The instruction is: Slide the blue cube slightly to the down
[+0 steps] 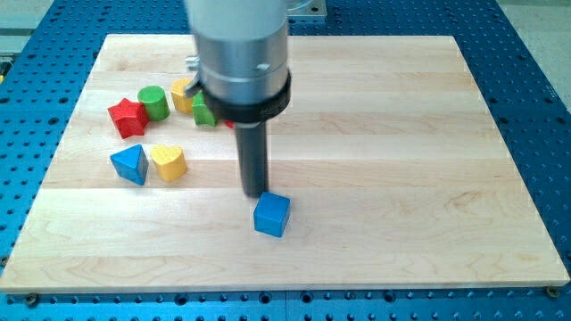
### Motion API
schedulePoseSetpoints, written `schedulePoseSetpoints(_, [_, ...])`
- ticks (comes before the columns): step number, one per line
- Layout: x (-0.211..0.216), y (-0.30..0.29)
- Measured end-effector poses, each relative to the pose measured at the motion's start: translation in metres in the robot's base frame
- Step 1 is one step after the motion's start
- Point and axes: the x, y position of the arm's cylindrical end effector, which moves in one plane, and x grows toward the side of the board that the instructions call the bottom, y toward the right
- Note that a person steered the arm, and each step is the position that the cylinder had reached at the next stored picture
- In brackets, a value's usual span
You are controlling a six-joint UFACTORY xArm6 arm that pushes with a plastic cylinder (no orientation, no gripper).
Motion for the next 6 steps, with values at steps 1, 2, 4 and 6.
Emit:
schedulePoseSetpoints(1, [-0.009, 0.019])
schedulePoseSetpoints(2, [0.024, 0.02])
schedulePoseSetpoints(4, [0.036, -0.047])
schedulePoseSetpoints(6, [0.015, -0.171])
